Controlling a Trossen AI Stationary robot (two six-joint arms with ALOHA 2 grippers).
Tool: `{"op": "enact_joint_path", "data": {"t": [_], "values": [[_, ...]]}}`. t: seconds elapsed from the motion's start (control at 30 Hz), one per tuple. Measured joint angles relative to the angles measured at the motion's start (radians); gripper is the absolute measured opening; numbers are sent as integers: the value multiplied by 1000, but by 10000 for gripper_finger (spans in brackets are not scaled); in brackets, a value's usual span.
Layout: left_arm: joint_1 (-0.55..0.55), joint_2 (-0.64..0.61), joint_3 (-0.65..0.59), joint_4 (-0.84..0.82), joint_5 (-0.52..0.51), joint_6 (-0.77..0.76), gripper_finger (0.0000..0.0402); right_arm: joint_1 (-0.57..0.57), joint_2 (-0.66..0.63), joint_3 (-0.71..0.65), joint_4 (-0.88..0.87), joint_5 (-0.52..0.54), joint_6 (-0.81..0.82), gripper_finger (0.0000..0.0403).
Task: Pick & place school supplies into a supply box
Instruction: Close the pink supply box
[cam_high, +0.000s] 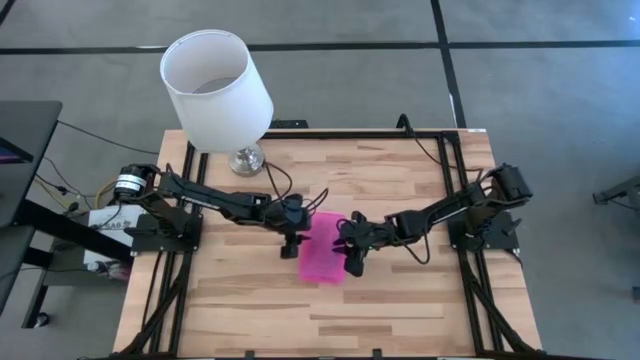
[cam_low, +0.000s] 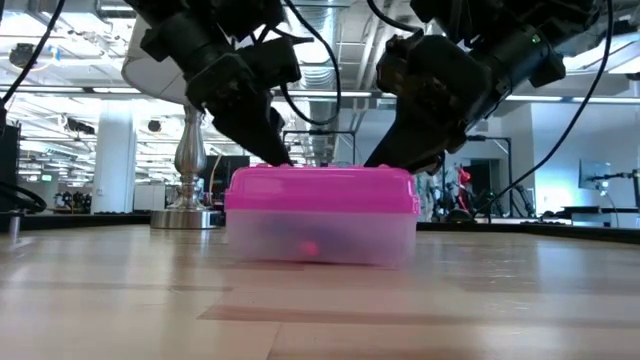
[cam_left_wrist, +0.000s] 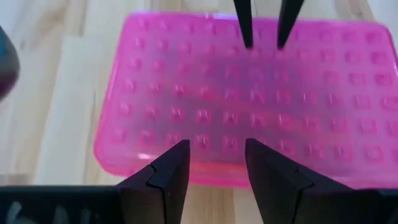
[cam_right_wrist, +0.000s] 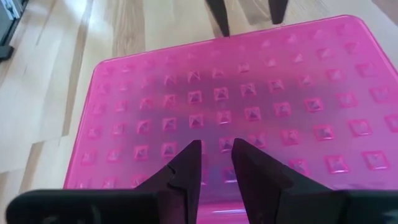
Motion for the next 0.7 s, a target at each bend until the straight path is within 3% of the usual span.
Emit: {"op": "enact_joint_path", "data": {"t": [0.27, 0.47, 0.7], "values": [[-1, 0, -4, -22, 14, -12, 151, -25, -5, -2, -7, -10, -24, 90], [-2, 8, -4, 54, 15, 13, 151, -30, -5, -2, -7, -20, -27, 91], [-2, 97, -1, 109, 99, 6, 151, -43, -6, -2, -12, -27, -25, 91]]}}
